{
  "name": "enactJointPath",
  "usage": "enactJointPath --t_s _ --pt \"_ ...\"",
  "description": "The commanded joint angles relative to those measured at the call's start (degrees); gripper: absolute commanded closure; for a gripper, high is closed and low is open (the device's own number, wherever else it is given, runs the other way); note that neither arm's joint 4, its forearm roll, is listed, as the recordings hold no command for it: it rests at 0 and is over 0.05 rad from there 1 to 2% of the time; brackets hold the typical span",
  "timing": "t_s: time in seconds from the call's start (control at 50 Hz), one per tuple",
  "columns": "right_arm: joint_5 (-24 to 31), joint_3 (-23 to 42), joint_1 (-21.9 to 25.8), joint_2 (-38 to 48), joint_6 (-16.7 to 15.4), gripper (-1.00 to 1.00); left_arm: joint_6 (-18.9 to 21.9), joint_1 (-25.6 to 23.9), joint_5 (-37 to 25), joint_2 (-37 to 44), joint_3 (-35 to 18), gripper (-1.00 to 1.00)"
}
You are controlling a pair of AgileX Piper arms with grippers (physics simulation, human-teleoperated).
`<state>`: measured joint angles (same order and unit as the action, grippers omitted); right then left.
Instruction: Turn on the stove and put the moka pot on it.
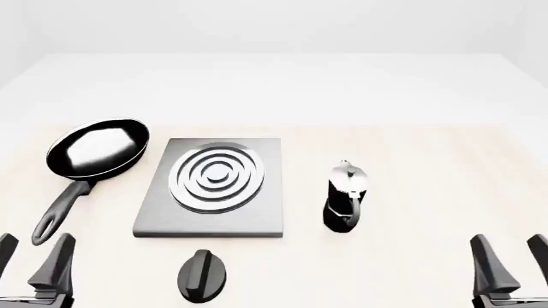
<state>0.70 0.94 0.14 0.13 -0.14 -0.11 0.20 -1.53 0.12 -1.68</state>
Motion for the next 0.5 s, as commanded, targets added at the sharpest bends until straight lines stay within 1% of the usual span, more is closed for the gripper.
enactJointPath --t_s 0.02,0.06,0.08,0.1,0.12,0.14,0.16,0.18,0.2,0.24,0.28,0.3,0.32,0.34,0.38,0.4,0.42,0.46,0.5 --pt "-1.0 -0.2 -0.8 0.6 -0.1 -1.0 -0.6 -1.8 0.9 1.1 0.4 -1.0" --pt "-1.0 -0.4 -0.9 0.7 -0.1 -1.0 0.0 -2.4 1.3 2.1 0.3 -1.0" --pt "-0.9 -0.5 -0.8 0.5 -0.2 -1.0 -0.4 -4.0 3.1 5.3 0.8 -1.0" --pt "-0.6 -0.6 -0.8 0.3 -0.1 -1.0 -1.3 -4.1 3.3 5.8 0.8 -1.0" --pt "-0.5 -0.6 -0.8 0.3 -0.1 -1.0 -0.9 -3.8 3.1 5.4 0.7 -1.0" --pt "-0.4 -0.6 -0.9 0.2 -0.1 -1.0 0.2 -4.8 3.2 5.9 0.8 -1.0" --pt "-0.4 -0.7 -1.0 0.2 -0.1 -1.0 0.3 -5.2 3.4 6.5 0.8 -1.0" --pt "-0.3 -0.7 -1.1 0.2 -0.1 -1.0 -0.4 -5.8 3.8 7.9 0.8 -1.0" --pt "-0.3 -0.8 -1.1 0.2 -0.2 -1.0 -0.4 -6.6 3.6 8.4 0.8 -1.0" --pt "-0.2 -0.8 -1.2 0.2 -0.3 -1.0 1.0 -7.3 3.1 8.2 0.8 -1.0" --pt "-0.2 -0.7 -1.0 0.3 -0.5 -1.0 -0.5 -8.6 3.2 10.3 0.7 -1.0" --pt "-0.2 -0.7 -1.0 0.4 -0.5 -1.0 -0.1 -9.1 3.3 10.7 0.9 -1.0" --pt "-0.3 -0.6 -0.9 0.6 -0.6 -1.0 1.2 -10.2 2.5 10.0 1.1 -1.0" --pt "-0.3 -0.6 -0.8 0.7 -0.7 -1.0 -0.4 -10.6 3.0 12.0 1.1 -1.0" --pt "-0.2 -0.5 -0.7 0.6 -0.8 -1.0 1.3 -12.1 2.0 11.6 1.3 -1.0" --pt "-0.2 -0.5 -0.6 0.6 -0.8 -1.0 1.5 -12.3 1.5 11.3 1.3 -1.0" --pt "-0.2 -0.6 -0.6 0.5 -0.8 -1.0 0.7 -13.1 1.3 12.5 1.1 -1.0" --pt "-0.1 -0.6 -0.5 0.5 -0.7 -1.0 1.7 -13.8 0.3 12.4 0.9 -1.0" --pt "-0.1 -0.7 -0.3 0.4 -0.8 -1.0 1.5 -14.3 -0.6 13.0 0.4 -1.0"
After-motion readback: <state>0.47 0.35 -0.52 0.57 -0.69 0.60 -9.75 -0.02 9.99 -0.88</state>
